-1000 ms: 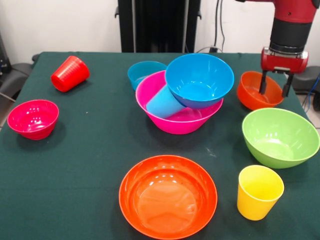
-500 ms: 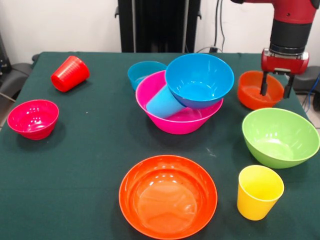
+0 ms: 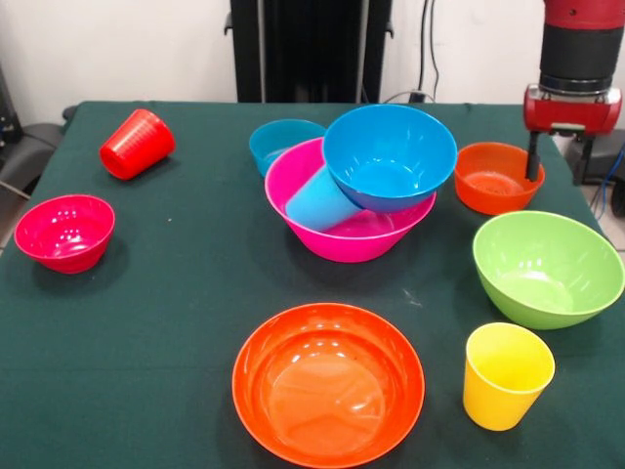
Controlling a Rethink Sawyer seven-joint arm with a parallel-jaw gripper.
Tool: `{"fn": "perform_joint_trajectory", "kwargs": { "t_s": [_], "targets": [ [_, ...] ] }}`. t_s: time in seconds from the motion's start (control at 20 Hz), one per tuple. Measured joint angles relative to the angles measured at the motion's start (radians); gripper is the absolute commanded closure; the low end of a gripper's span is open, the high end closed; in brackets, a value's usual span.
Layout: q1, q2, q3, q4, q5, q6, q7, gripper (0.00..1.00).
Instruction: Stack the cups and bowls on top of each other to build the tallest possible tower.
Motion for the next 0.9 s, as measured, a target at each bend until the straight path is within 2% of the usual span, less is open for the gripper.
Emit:
{"fn": "perform_joint_trajectory", "kwargs": {
  "t_s": [0.9],
  "targets": [
    [0.032, -0.009, -0.014, 0.001, 0.013, 0.0, 0.012, 0.0]
  ]
}}
